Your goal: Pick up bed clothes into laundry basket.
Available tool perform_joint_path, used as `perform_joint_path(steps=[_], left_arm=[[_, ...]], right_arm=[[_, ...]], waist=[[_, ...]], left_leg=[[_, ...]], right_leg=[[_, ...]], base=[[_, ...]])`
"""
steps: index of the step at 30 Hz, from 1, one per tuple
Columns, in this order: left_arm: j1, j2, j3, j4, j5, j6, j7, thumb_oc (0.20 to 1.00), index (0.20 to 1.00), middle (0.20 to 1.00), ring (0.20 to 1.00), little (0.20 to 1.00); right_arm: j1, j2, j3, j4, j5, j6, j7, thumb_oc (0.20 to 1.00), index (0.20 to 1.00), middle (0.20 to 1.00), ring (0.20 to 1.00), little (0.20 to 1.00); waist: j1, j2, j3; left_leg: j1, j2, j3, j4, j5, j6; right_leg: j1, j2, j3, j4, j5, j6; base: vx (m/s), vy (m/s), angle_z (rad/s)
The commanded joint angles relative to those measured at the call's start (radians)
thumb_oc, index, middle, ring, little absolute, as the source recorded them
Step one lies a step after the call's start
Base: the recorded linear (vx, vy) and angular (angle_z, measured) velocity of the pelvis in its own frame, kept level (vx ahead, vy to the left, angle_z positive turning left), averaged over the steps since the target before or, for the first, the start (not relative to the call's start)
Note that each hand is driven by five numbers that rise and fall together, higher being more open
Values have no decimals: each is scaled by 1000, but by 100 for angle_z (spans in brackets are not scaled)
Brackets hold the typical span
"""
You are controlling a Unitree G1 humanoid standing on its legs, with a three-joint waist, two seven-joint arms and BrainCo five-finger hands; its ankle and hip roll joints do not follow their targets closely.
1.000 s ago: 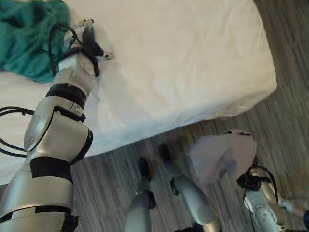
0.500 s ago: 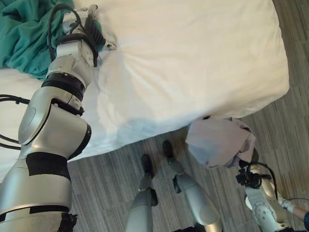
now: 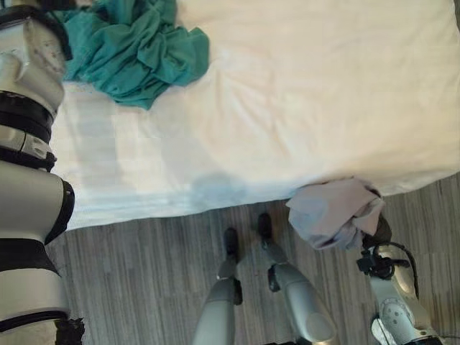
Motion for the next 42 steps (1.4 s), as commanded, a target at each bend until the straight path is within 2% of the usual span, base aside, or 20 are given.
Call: perform_joint_path(steps=[1, 6, 7, 8, 9, 11, 14, 16, 20, 21, 22, 23, 26, 33, 35, 39, 42], left_arm=[[-62, 5, -21, 62, -30, -15, -14, 1000, 1000, 1000, 1000, 1000], [6, 3, 19, 85, -95, -34, -72, 1000, 1000, 1000, 1000, 1000], [38, 1, 49, 96, -152, -44, -108, 1000, 1000, 1000, 1000, 1000], [108, -7, 124, 91, -278, -68, -162, 1000, 1000, 1000, 1000, 1000], [110, -6, 126, 90, -278, -67, -162, 1000, 1000, 1000, 1000, 1000], [170, -12, 189, 86, -391, -71, -218, 1000, 1000, 1000, 1000, 1000], [232, -16, 183, 33, -399, -92, -308, 1000, 1000, 1000, 1000, 1000], [303, -25, 210, -15, -462, -96, -352, 1000, 1000, 1000, 1000, 1000], [333, -66, 219, 13, -406, -97, -329, 1000, 1000, 1000, 1000, 1000], [343, -77, 232, 17, -382, -102, -305, 799, 799, 799, 799, 799], [344, -77, 233, 17, -382, -102, -305, 467, 467, 467, 467, 467], [352, -82, 241, 16, -372, -102, -290, 200, 200, 200, 200, 200], [399, -93, 289, -19, -394, -116, -243, 200, 200, 200, 200, 200], [533, -109, 371, -146, -435, -144, -200, 200, 200, 200, 200, 200], [655, -126, 439, -300, -484, -158, -184, 200, 200, 200, 200, 200], [758, -152, 490, -386, -510, -170, -192, 200, 200, 200, 200, 200], [1019, -236, 629, -638, -612, -222, -163, 200, 200, 200, 200, 200]], right_arm=[[21, -29, -39, -57, 33, -34, 58, 200, 200, 200, 200, 200], [1, -43, -25, -68, 42, -30, 52, 200, 200, 200, 200, 200], [-2, -41, -22, -71, 43, -24, 49, 200, 200, 200, 200, 200], [-5, -39, -18, -67, 43, -17, 47, 200, 200, 200, 200, 200], [-6, -40, -18, -67, 44, -17, 47, 200, 200, 200, 200, 200], [-6, -33, -17, -64, 43, -15, 43, 200, 200, 200, 200, 200], [2, -34, -15, -62, 35, -8, 48, 200, 200, 200, 200, 200], [9, -32, -18, -71, 34, -4, 57, 200, 200, 200, 200, 200], [4, -38, -2, -53, 22, -5, 58, 200, 200, 200, 200, 200], [7, -40, 3, -55, 23, -4, 64, 200, 200, 200, 200, 200], [7, -40, 3, -55, 23, -4, 65, 200, 200, 200, 200, 200], [9, -41, 5, -61, 23, -5, 67, 200, 200, 200, 200, 200], [6, -43, 3, -59, 27, -11, 64, 200, 200, 200, 200, 200], [2, -41, -21, -51, 12, -20, 48, 200, 200, 200, 200, 200], [0, -31, -42, -55, 0, -26, 35, 200, 200, 200, 200, 200], [0, -31, -54, -44, -11, -28, 26, 200, 200, 200, 200, 200], [-3, -4, -97, -29, -37, -39, 1, 200, 200, 200, 200, 200]], waist=[[-8, -3, -36], [-11, -12, -31], [-9, -18, -22], [-10, -20, -12], [-12, -19, -14], [-13, -22, -4], [-16, -21, 6], [-12, -24, 13], [-16, -29, 22], [-13, -31, 24], [-14, -31, 24], [-13, -32, 25], [-8, -31, 28], [9, -19, 32], [25, -9, 35], [32, -1, 33], [60, 17, 21]], left_leg=[[84, 15, -10, -53, 14, -12], [75, 20, -12, -53, 17, -13], [68, 21, -13, -53, 20, -13], [60, 24, -12, -53, 19, -15], [56, 23, -12, -53, 23, -15], [43, 22, -13, -53, 26, -17], [27, 23, -15, -53, 31, -22], [19, 21, -16, -53, 32, -23], [12, 22, -19, -53, 34, -25], [13, 25, -18, -53, 33, -26], [13, 25, -18, -53, 33, -26], [15, 25, -19, -53, 33, -26], [22, 24, -19, -53, 30, -26], [41, 21, -24, -53, 27, -24], [48, 19, -26, -53, 28, -23], [56, 16, -26, -53, 28, -24], [87, 11, -28, -53, 18, -24]], right_leg=[[125, -47, 38, 22, -89, 122], [116, -47, 41, 25, -89, 121], [109, -46, 42, 25, -86, 121], [101, -47, 43, 26, -87, 120], [98, -48, 43, 25, -83, 121], [86, -48, 42, 25, -81, 119], [73, -47, 44, 25, -77, 116], [66, -48, 42, 25, -74, 115], [59, -46, 44, 26, -74, 113], [60, -47, 43, 26, -75, 112], [61, -46, 43, 26, -75, 112], [62, -46, 43, 27, -76, 111], [69, -46, 41, 27, -78, 109], [87, -50, 38, 28, -81, 108], [95, -53, 36, 27, -82, 105], [103, -54, 32, 27, -85, 103], [132, -59, 27, 33, -98, 97]], base=[[15, -2, 8], [2, 2, 1], [0, 0, 0], [0, 0, 0], [-13, 17, -6], [-12, 6, -3], [0, 0, 0], [0, 0, 0], [-11, -2, 2], [0, 0, 0], [0, 0, 0], [0, 0, 0], [0, 0, 0], [-5, 3, -1], [0, 0, 0], [0, 0, 0], [7, 11, 0]])
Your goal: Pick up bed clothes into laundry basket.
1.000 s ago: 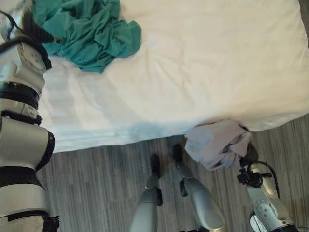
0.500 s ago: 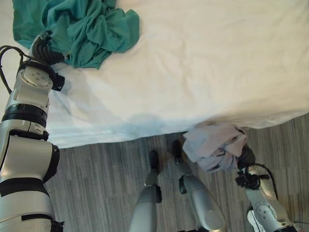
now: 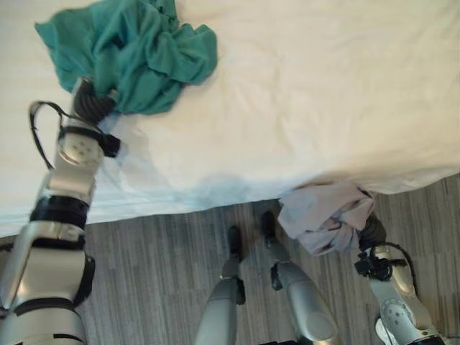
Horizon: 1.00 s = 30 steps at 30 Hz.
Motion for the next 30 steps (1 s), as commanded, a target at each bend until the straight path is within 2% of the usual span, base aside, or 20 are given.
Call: perform_joint_path(steps=[1, 5, 7, 8, 10, 13, 14, 15, 17, 18, 21, 23, 25, 26, 30], left_arm=[[203, -102, 13, -71, -146, -44, -19, 200, 200, 200, 200, 200], [475, -300, 147, -260, -400, -114, -65, 200, 200, 200, 200, 200], [574, -350, 194, -337, -446, -131, -78, 200, 200, 200, 200, 200], [575, -351, 195, -339, -446, -130, -78, 200, 200, 200, 200, 200], [656, -393, 249, -403, -505, -146, -112, 200, 200, 200, 200, 200], [707, -400, 280, -464, -502, -153, -119, 200, 200, 200, 200, 200], [710, -401, 281, -467, -502, -152, -119, 200, 200, 200, 200, 200], [722, -404, 299, -484, -507, -159, -133, 200, 200, 200, 200, 200], [747, -411, 307, -513, -489, -159, -137, 200, 200, 200, 200, 200], [748, -411, 307, -513, -488, -159, -137, 200, 200, 200, 200, 200], [794, -467, 330, -580, -490, -162, -144, 200, 200, 200, 200, 200], [805, -482, 334, -612, -484, -165, -140, 200, 200, 200, 200, 200], [836, -539, 332, -665, -484, -171, -137, 200, 200, 200, 200, 200], [849, -542, 322, -691, -433, -174, -128, 200, 200, 200, 200, 200], [859, -540, 317, -719, -383, -178, -119, 200, 200, 200, 200, 200]], right_arm=[[-5, 26, -75, -28, -32, -70, -16, 200, 200, 200, 200, 200], [-28, 54, -127, -5, -65, -81, -50, 200, 200, 200, 200, 200], [-37, 64, -155, 2, -76, -83, -63, 200, 200, 200, 200, 200], [-37, 63, -154, 1, -77, -82, -64, 200, 200, 200, 200, 200], [-59, 60, -180, 3, -99, -80, -69, 200, 200, 200, 200, 200], [-65, 59, -195, -12, -111, -75, -70, 200, 200, 200, 200, 200], [-64, 59, -195, -13, -111, -75, -70, 200, 200, 200, 200, 200], [-69, 60, -195, -19, -116, -70, -65, 200, 200, 200, 200, 200], [-61, 59, -204, -26, -127, -64, -61, 200, 200, 200, 200, 200], [-61, 59, -204, -27, -127, -64, -61, 200, 200, 200, 200, 200], [-33, 72, -221, -40, -144, -44, -55, 200, 200, 200, 200, 200], [-28, 76, -223, -41, -147, -42, -57, 200, 200, 200, 200, 200], [-23, 88, -209, -41, -165, -37, -63, 200, 200, 200, 200, 200], [-19, 86, -194, -42, -184, -30, -64, 200, 200, 200, 200, 200], [-4, 93, -187, -53, -186, -27, -61, 200, 200, 200, 200, 200]], waist=[[26, -10, -25], [51, 8, -70], [64, 15, -109], [62, 15, -110], [75, 23, -168], [90, 24, -231], [89, 24, -229], [101, 22, -269], [109, 20, -303], [108, 20, -302], [124, 10, -359], [128, 7, -372], [142, -2, -399], [152, -7, -407], [158, -12, -413]], left_leg=[[38, 15, -31, -9, 4, -32], [100, 7, -33, -9, -8, -28], [148, 4, -37, -9, -23, -24], [145, 3, -37, -9, -19, -24], [213, -3, -47, -9, -29, -20], [270, -6, -66, -9, -36, -17], [274, -6, -67, -9, -37, -17], [303, -8, -75, -9, -40, -17], [332, -14, -89, -9, -44, -16], [333, -14, -89, -9, -44, -16], [369, -21, -100, -9, -53, -12], [372, -23, -100, -9, -54, -9], [381, -25, -91, -9, -53, -1], [394, -25, -84, -9, -59, 5], [414, -24, -84, -7, -68, 13]], right_leg=[[102, -50, 24, 34, -82, 83], [154, -50, 18, 46, -109, 75], [200, -49, 13, 61, -136, 70], [198, -50, 12, 60, -132, 70], [266, -53, -3, 64, -158, 66], [324, -52, -18, 66, -177, 63], [329, -52, -20, 64, -178, 63], [364, -54, -30, 64, -188, 62], [402, -55, -51, 60, -197, 61], [403, -55, -52, 59, -197, 61], [452, -56, -74, 50, -206, 55], [458, -55, -77, 46, -207, 55], [463, -56, -81, 42, -199, 57], [471, -54, -77, 45, -200, 57], [489, -52, -73, 56, -211, 54]], base=[[41, 26, -1], [76, 28, 2], [131, 22, 3], [87, 19, 5], [121, 18, 25], [104, -2, 24], [96, -19, 28], [93, -17, 34], [81, -21, 17], [80, -17, 25], [58, -23, 26], [8, -11, 13], [13, -21, 10], [0, 0, 0], [22, -23, -6]])
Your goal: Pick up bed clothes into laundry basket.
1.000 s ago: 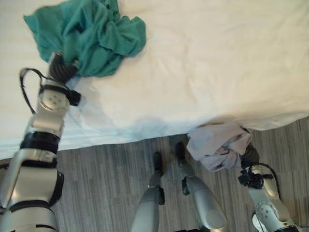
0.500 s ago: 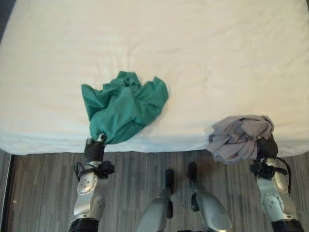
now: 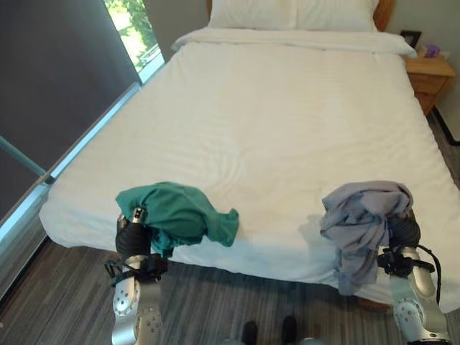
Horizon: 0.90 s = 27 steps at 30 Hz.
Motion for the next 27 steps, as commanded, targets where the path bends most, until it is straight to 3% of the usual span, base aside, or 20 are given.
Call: perform_joint_path(steps=[1, 7, 8, 12, 14, 15, 16, 17, 18, 19, 20, 23, 24, 25, 27], left_arm=[[-19, 67, 27, -46, 91, -89, 7, 200, 200, 200, 200, 200], [-17, 83, 36, -65, 129, -97, 20, 200, 200, 200, 200, 200], [-22, 106, 117, -23, 117, -134, 109, 200, 200, 200, 200, 200], [-30, 148, 68, -33, 184, -93, 67, 200, 200, 200, 200, 200], [-67, 162, 78, -42, 157, -106, 67, 200, 200, 200, 200, 200], [-92, 170, 80, -47, 153, -115, 74, 200, 200, 200, 200, 200], [-95, 171, 80, -45, 153, -116, 74, 200, 200, 200, 200, 200], [-131, 168, 77, -63, 171, -129, 104, 200, 200, 200, 200, 200], [-134, 169, 77, -63, 172, -129, 105, 200, 200, 200, 200, 200], [-141, 162, 88, -64, 178, -140, 121, 200, 200, 200, 200, 200], [-132, 169, 104, -55, 168, -149, 112, 200, 200, 200, 200, 200], [-142, 222, 118, -66, 202, -152, 103, 200, 200, 200, 200, 200], [-151, 246, 127, -67, 205, -153, 111, 200, 200, 200, 200, 200], [-153, 283, 154, -75, 229, -150, 119, 200, 200, 200, 200, 200], [-155, 279, 159, -79, 226, -157, 120, 200, 200, 200, 200, 200]], right_arm=[[-13, 1, 9, -72, -35, -50, 24, 200, 200, 200, 200, 200], [-8, 10, 0, -108, -32, -69, 12, 200, 200, 200, 200, 200], [-47, -63, -91, -99, -81, -103, -57, 200, 200, 200, 200, 200], [-27, -68, -116, -75, -94, -86, -68, 200, 200, 200, 200, 200], [-21, -86, -119, -79, -107, -86, -47, 200, 200, 200, 200, 200], [-28, -99, -115, -77, -115, -89, -51, 200, 200, 200, 200, 200], [-30, -99, -116, -77, -116, -89, -52, 200, 200, 200, 200, 200], [-46, -111, -114, -61, -126, -106, -71, 200, 200, 200, 200, 200], [-49, -110, -115, -60, -126, -106, -71, 200, 200, 200, 200, 200], [-46, -112, -127, -56, -127, -115, -83, 200, 200, 200, 200, 200], [-15, -110, -169, -102, -135, -111, -60, 200, 200, 200, 200, 200], [6, -101, -245, -100, -178, -124, -94, 200, 200, 200, 200, 200], [4, -94, -247, -105, -191, -127, -107, 200, 200, 200, 200, 200], [2, -89, -237, -98, -220, -122, -117, 200, 200, 200, 200, 200], [6, -83, -237, -97, -225, -121, -128, 200, 200, 200, 200, 200]], waist=[[8, -37, -104], [7, -42, -104], [-39, -39, -11], [-74, -44, -12], [-87, -60, 3], [-77, -65, 16], [-75, -66, 17], [-36, -76, 38], [-35, -80, 35], [-26, -84, 42], [-54, -77, 37], [-111, -73, 35], [-107, -73, 42], [-56, -32, 71], [-64, -26, 74]], left_leg=[[23, -34, 35, 13, 8, 5], [47, -32, 29, 23, -5, 14], [22, 121, 398, 60, -45, -54], [31, 131, 410, 93, -56, -53], [19, 142, 375, 194, -92, -61], [4, 140, 296, 233, -94, -68], [0, 139, 297, 235, -90, -68], [-6, 31, 6, 255, -132, -58], [-13, 25, 7, 253, -125, -57], [-25, -36, -132, 250, -131, -33], [-12, -37, -121, 186, -121, -10], [17, -17, -19, 117, -107, 10], [20, -5, 23, 107, -112, 16], [20, 57, 168, 103, -91, 13], [28, 68, 213, 85, -68, 12]], right_leg=[[60, -57, 45, 57, -75, 70], [81, -55, 44, 65, -84, 68], [12, -201, -121, 91, -46, 144], [25, -180, -73, 75, -48, 132], [25, -168, -19, 82, -60, 123], [16, -164, 22, 89, -64, 116], [12, -165, 23, 90, -60, 115], [-30, -152, 153, 124, -37, 106], [-39, -157, 155, 126, -34, 108], [-68, -133, 245, 140, 0, 114], [-113, -94, 313, 127, 37, 138], [-177, -80, 358, 90, 104, 182], [-204, -79, 336, 100, 109, 188], [-171, -164, 17, 198, -3, 145], [-148, -184, -9, 242, -20, 136]], base=[[0, 0, 0], [-1, -8, 2], [0, 0, 0], [-56, -27, 32], [-73, -28, -32], [-64, 18, -36], [-83, 47, -54], [-69, 7, -124], [-48, -18, -171], [-108, 1, -299], [-131, 50, -290], [-124, 123, -231], [-340, 72, -332], [-407, 31, -325], [-303, 19, -244]])
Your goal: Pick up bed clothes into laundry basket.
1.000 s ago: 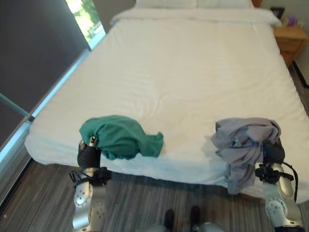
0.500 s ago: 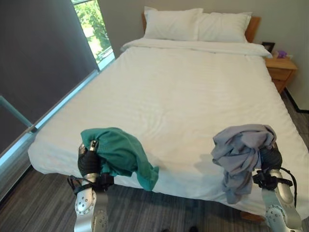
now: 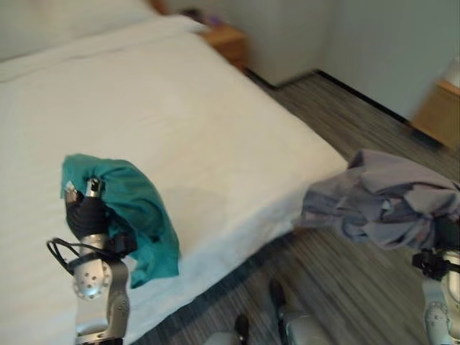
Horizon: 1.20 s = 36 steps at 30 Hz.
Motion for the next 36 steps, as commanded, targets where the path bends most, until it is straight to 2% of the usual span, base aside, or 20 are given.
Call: perform_joint_path(steps=[1, 2, 5, 6, 7, 8, 9, 13, 15, 16, 17, 20, 22, 24, 27, 30, 32, 33, 34, 36], left_arm=[[-71, 50, 21, -62, 36, -84, -5, 200, 200, 200, 200, 200], [-75, 41, 21, -56, 29, -86, -5, 200, 200, 200, 200, 200], [-91, 10, -1, -64, 29, -73, 5, 200, 200, 200, 200, 200], [-92, 11, -1, -64, 29, -73, 5, 200, 200, 200, 200, 200], [-98, -7, -15, -52, 22, -68, 2, 200, 200, 200, 200, 200], [-107, -17, -34, -41, 16, -68, -3, 200, 200, 200, 200, 200], [-120, -26, -54, -24, 4, -69, -4, 200, 200, 200, 200, 200], [-116, -54, -92, -27, -21, -61, -40, 200, 200, 200, 200, 200], [-125, -61, -109, -11, -28, -62, -36, 200, 200, 200, 200, 200], [-127, -60, -110, -10, -28, -63, -35, 200, 200, 200, 200, 200], [-131, -71, -111, -4, -35, -69, -22, 200, 200, 200, 200, 200], [-116, -83, -94, -14, -49, -78, -10, 200, 200, 200, 200, 200], [-91, -81, -63, -34, -54, -88, 10, 200, 200, 200, 200, 200], [-55, -57, -19, -34, -24, -82, 7, 200, 200, 200, 200, 200], [-25, -14, 15, -45, 57, -73, 20, 200, 200, 200, 200, 200], [-16, -12, 32, -48, 43, -79, 21, 200, 200, 200, 200, 200], [-29, -32, 24, -31, 6, -78, 32, 200, 200, 200, 200, 200], [-31, -36, 21, -23, -2, -74, 37, 200, 200, 200, 200, 200], [-33, -36, 14, -21, -3, -67, 39, 200, 200, 200, 200, 200], [-42, -36, -15, -20, 0, -61, 37, 200, 200, 200, 200, 200]], right_arm=[[-8, -62, 9, -67, -54, -83, 11, 200, 200, 200, 200, 200], [-3, -63, -2, -62, -53, -83, 14, 200, 200, 200, 200, 200], [-29, -64, 12, -58, -90, -92, -17, 200, 200, 200, 200, 200], [-29, -63, 13, -59, -91, -92, -18, 200, 200, 200, 200, 200], [-25, -54, 23, -67, -87, -86, -12, 200, 200, 200, 200, 200], [-20, -54, 25, -59, -86, -86, -14, 200, 200, 200, 200, 200], [-19, -56, 30, -60, -88, -90, -18, 200, 200, 200, 200, 200], [-32, -88, 46, -52, -52, -93, 4, 200, 200, 200, 200, 200], [-47, -97, 65, -36, -35, -93, -5, 200, 200, 200, 200, 200], [-48, -97, 65, -35, -35, -94, -5, 200, 200, 200, 200, 200], [-49, -90, 69, -50, -21, -97, -3, 200, 200, 200, 200, 200], [-37, -83, 63, -66, -27, -101, -1, 200, 200, 200, 200, 200], [-49, -83, 84, -74, -31, -113, -2, 200, 200, 200, 200, 200], [-46, -54, 90, -70, -36, -104, 9, 200, 200, 200, 200, 200], [-47, -25, 86, -51, -6, -107, 14, 200, 200, 200, 200, 200], [-62, -31, 107, -36, -10, -101, 20, 200, 200, 200, 200, 200], [-92, -39, 130, -44, -7, -99, 17, 200, 200, 200, 200, 200], [-96, -40, 130, -53, -12, -97, 20, 200, 200, 200, 200, 200], [-107, -41, 134, -62, -20, -97, 17, 200, 200, 200, 200, 200], [-115, -25, 167, -72, -33, -85, 21, 200, 200, 200, 200, 200]], waist=[[22, 14, -13], [24, 13, -21], [46, 11, -55], [46, 10, -55], [37, -7, -78], [24, -13, -84], [17, -21, -87], [22, -56, -66], [51, -64, -43], [50, -66, -43], [66, -73, -44], [69, -69, -50], [92, -62, -45], [94, -45, -59], [98, -36, -65], [103, -33, -62], [111, -23, -56], [112, -13, -51], [112, -2, -36], [87, 24, 0]], left_leg=[[158, 42, -61, -140, 2, -82], [162, 46, -35, -150, 9, -81], [155, 60, 42, -144, 5, -90], [152, 60, 43, -142, 10, -90], [155, 62, 83, -150, 13, -103], [159, 69, 89, -146, 9, -109], [155, 85, 89, -129, 11, -121], [109, 155, 80, 35, 27, -161], [65, 120, -13, 81, 45, -164], [60, 117, -14, 79, 52, -163], [16, 55, -71, 23, 36, -153], [-14, 5, -95, -20, 63, -142], [-23, -34, -148, -15, 57, -131], [42, -27, -117, -92, 57, -108], [65, -33, -107, -101, 46, -98], [72, -35, -96, -103, 37, -91], [82, -40, -86, -101, 21, -77], [93, -43, -92, -103, 10, -65], [113, -49, -89, -107, -8, -44], [176, -40, -74, -148, -17, -26]], right_leg=[[200, -82, 21, -74, 25, 33], [209, -84, 33, -57, 24, 31], [271, -132, -77, -65, 7, 44], [271, -132, -78, -73, 15, 43], [300, -100, -79, -181, 12, 45], [311, -80, -46, -205, 1, 43], [314, -58, -6, -214, -1, 35], [348, -12, 6, -244, -14, -3], [359, -3, 30, -249, -14, -17], [356, -5, 29, -250, -9, -18], [373, -6, 41, -269, -2, -17], [388, 4, 36, -289, 0, -15], [381, 24, 50, -285, -5, -16], [386, 44, 61, -291, -10, -21], [395, 38, 51, -289, -23, -20], [389, 33, 53, -275, -34, -20], [378, 15, 48, -218, -54, -14], [352, 2, 47, -144, -56, -4], [290, -24, 31, 20, -33, 27], [115, -69, -14, 256, 113, 92]], base=[[-161, -7, -240], [-180, -35, -170], [-88, -77, -78], [-49, -140, -108], [12, -208, -89], [41, -310, -65], [68, -346, -29], [15, -232, -21], [-17, -109, -37], [40, -122, -64], [38, -85, -65], [105, -74, 0], [58, -23, 15], [147, 79, -42], [134, 88, -38], [68, 53, -2], [142, 114, -13], [140, 136, -20], [130, 156, -24], [365, 132, -29]])
